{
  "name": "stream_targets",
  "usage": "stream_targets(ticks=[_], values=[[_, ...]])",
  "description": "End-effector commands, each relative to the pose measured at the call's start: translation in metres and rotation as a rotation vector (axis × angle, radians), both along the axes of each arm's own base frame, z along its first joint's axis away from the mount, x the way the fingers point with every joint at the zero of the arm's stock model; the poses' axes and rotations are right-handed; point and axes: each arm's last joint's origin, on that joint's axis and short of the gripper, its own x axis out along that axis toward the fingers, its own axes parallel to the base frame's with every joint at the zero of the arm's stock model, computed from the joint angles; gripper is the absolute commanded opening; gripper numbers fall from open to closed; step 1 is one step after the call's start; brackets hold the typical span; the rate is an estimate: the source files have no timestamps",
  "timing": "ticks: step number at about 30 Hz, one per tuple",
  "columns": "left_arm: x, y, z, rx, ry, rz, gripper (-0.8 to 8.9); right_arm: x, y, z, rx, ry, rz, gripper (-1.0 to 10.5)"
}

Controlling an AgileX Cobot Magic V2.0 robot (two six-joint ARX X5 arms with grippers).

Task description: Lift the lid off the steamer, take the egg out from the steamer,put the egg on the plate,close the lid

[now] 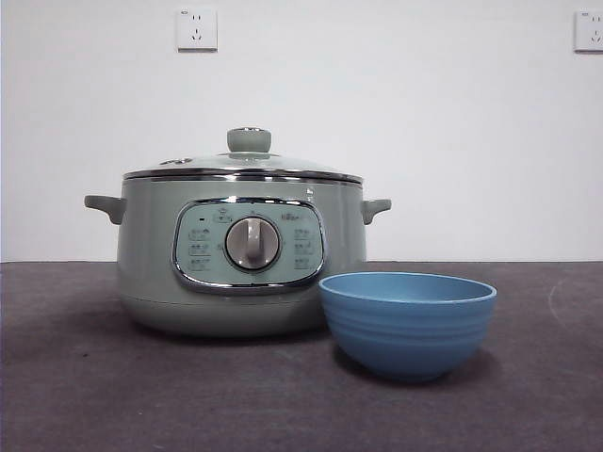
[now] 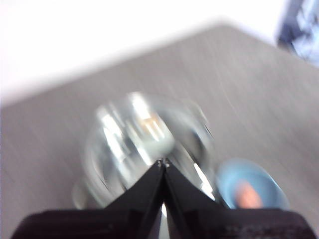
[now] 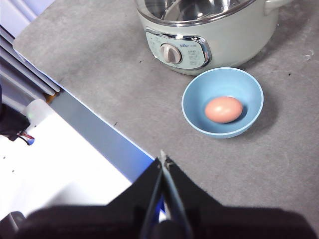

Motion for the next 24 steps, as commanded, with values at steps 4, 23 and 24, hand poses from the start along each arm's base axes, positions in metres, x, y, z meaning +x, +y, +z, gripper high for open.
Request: stream_targets(ticks=[4,23,24], values=[[-0.013,0.027,-0.024,-0.057,-0.435,0.107,-0.04,0.000,0.000,0.000,0.002,-0.005,0.001,0.0],[-0.034,0.059,-0.230,-0.009,-0.373,0.492,-0.04,0.000,0.000,0.000,0.002,-0.005,0.001,0.0],[-0.033,0.059,-0.238,-0.013,-0.356,0.505,-0.04,0.000,0.000,0.000,0.002,-0.005,0.001,0.0]])
